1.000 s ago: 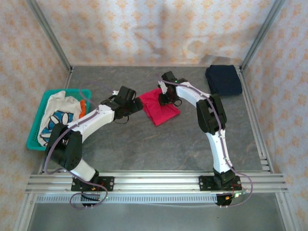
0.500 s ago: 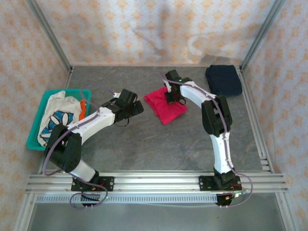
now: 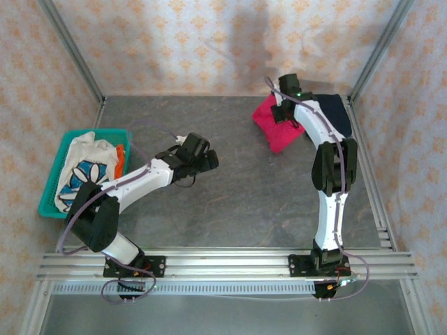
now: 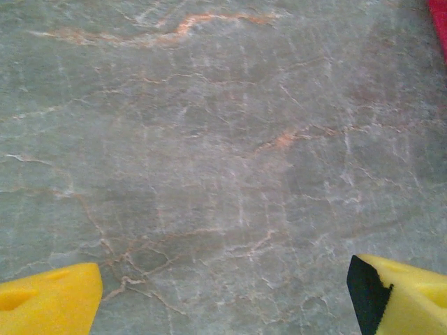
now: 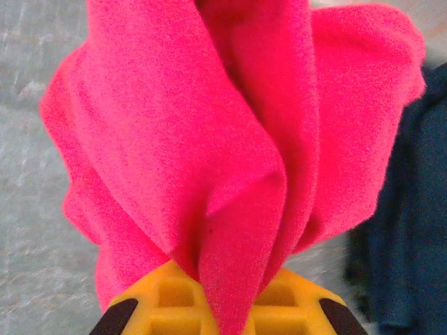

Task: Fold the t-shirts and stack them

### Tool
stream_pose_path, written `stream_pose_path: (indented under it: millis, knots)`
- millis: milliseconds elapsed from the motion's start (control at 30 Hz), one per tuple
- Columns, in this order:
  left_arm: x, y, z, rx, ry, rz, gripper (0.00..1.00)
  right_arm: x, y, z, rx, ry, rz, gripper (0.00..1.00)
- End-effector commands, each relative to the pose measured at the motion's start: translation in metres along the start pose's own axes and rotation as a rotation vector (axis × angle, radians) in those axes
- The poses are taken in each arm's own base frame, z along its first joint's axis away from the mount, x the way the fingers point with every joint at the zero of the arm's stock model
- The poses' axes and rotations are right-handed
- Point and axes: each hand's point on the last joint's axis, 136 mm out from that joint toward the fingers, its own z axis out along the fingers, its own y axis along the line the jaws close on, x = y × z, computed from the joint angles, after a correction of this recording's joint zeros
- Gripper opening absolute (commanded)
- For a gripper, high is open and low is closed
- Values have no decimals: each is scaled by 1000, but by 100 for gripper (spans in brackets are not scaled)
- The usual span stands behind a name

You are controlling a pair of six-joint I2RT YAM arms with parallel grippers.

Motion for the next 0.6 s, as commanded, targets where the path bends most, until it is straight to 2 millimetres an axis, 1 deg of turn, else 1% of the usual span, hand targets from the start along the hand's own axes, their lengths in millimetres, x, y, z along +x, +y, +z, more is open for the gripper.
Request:
stream_pose_path:
  millis: [0, 133, 233, 367, 500, 567]
  knots:
    - [-8, -9, -1, -11, -44, 35, 92, -11, -32, -8, 62, -2, -33, 0]
    - [-2, -12, 1, -12, -36, 44, 92, -26, -60, -13, 73, -29, 6, 0]
    - [-1, -12, 2, -17, -31, 51, 92, -29, -79, -13, 104, -14, -1, 0]
    - [-3, -11, 1, -25, -37, 55, 92, -36, -103, -16, 121, -47, 15, 0]
    - [-3, -11, 0, -29, -35, 59, 92, -34, -116, -13, 99, -47, 7, 0]
    - [-4, -11, 0, -27, -37, 59, 92, -31, -120, -6, 76, -49, -9, 0]
